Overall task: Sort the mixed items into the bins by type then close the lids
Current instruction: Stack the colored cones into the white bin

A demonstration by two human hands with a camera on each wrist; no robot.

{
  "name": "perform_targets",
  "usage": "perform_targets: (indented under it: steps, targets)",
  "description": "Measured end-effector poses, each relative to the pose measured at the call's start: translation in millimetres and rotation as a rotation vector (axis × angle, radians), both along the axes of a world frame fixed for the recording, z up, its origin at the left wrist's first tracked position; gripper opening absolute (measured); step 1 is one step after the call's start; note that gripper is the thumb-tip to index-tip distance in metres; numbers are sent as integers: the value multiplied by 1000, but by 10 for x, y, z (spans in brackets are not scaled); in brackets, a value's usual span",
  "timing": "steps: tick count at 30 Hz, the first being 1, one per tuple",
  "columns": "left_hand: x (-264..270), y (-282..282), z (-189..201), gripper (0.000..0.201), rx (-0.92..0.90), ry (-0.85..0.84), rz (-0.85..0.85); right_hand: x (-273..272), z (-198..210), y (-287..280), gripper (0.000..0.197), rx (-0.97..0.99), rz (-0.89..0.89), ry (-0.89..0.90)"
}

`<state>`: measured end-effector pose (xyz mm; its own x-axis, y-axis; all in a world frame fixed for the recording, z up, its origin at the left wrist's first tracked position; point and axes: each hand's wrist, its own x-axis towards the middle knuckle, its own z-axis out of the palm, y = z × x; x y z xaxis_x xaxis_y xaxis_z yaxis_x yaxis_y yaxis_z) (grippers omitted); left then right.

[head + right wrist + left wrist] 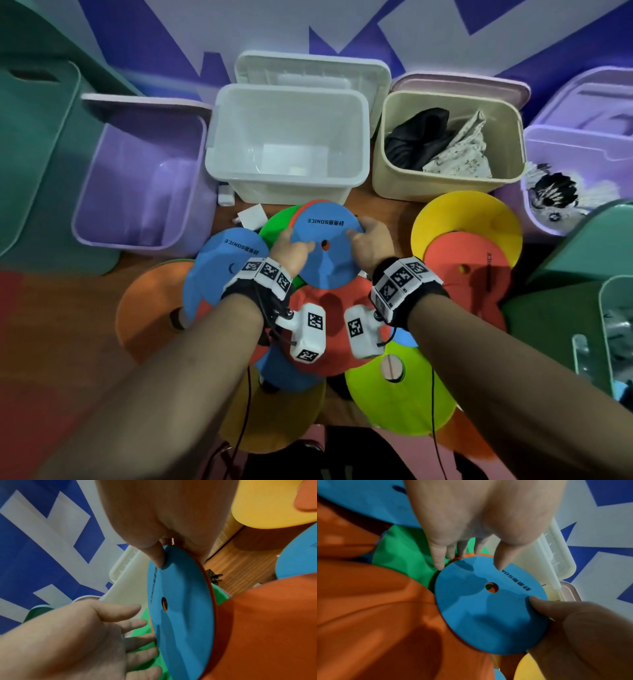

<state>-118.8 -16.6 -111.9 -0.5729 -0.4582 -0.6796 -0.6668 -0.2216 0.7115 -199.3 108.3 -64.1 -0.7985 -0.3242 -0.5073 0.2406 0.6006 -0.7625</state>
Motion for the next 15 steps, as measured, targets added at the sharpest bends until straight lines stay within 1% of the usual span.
perform_targets:
  steps: [3,4,6,8,11,15]
  targets:
    - [58,37,228,31,-56,21,-27,36,129,-7,20,-61,-14,29]
    - [79,42,298,36,-101,8,-31,54,189,0,20,-91,-22,39]
    - [119,39,408,53,-250,-34,-17,92,316,28,19,-141,-40,62]
    - [145,10,490,58,-324,17,5,121,433,62,18,-188,-72,82]
    - [152,-42,591,73,-279,139,1,179,639,117,17,-261,-146,102]
    - [173,-57,681,98,-120,200,48,293,857,192,21,-401,-257,68]
